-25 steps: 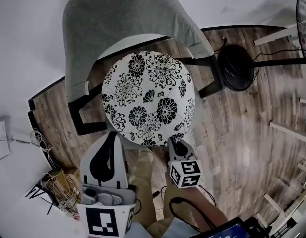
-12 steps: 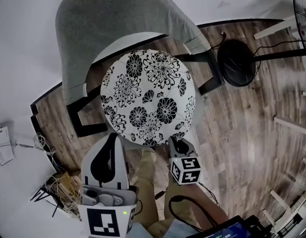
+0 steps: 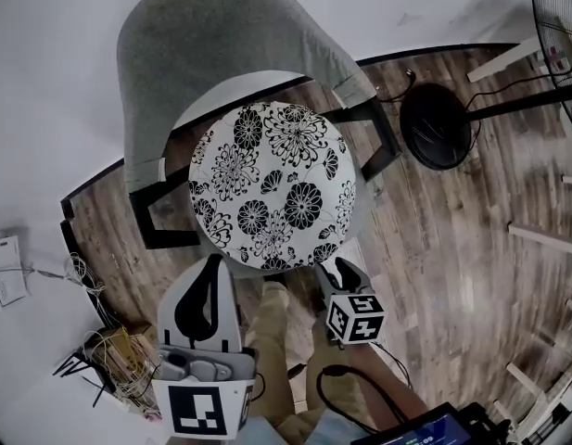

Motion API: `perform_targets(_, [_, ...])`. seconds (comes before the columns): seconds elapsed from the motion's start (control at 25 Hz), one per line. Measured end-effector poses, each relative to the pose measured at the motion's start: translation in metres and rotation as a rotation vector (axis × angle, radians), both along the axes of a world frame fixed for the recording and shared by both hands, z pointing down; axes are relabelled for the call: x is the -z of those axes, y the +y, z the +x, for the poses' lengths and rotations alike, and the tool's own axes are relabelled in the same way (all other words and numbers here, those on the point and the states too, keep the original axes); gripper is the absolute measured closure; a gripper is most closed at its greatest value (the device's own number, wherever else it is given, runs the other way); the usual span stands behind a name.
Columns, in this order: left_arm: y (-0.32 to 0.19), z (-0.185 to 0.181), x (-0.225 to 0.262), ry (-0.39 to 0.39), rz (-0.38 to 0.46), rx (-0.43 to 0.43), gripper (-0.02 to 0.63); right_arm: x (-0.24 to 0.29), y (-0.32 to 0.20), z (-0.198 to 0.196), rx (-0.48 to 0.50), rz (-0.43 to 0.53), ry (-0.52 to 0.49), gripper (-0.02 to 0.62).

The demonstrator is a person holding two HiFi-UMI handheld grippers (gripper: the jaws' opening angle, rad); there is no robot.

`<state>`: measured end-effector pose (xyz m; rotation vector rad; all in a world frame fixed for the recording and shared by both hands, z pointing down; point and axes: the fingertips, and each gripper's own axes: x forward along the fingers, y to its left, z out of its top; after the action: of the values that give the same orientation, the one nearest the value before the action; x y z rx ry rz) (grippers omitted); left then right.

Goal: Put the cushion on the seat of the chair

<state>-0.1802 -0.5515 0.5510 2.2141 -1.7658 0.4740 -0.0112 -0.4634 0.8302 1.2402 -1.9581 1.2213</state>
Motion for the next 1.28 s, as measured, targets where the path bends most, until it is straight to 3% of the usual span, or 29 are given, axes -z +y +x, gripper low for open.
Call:
perform_targets(0.24, [0.022,0.02,0.039,0.008,0.059,0.009,0.597,0.058,-0.003,0.02,0.016,0.099,0.005,0.403])
perform_targets(0.48, [0.044,0.043,0.107,0.01,0.173,0.026,0.597,0.164,-0.035,0.027,0.082,0.325,0.021,0.42])
perform_targets(0.96, [0.075,0.077,0.269,0.02,0.356,0.085,0.597,0.456,-0.058,0.032,0.139,0.834,-0.015,0.523])
perform_targets(1.28, [0.085,0.102,0.333,0.017,0.48,0.071,0.597,0.555,-0.041,0.034,0.193,1.029,0.021,0.586])
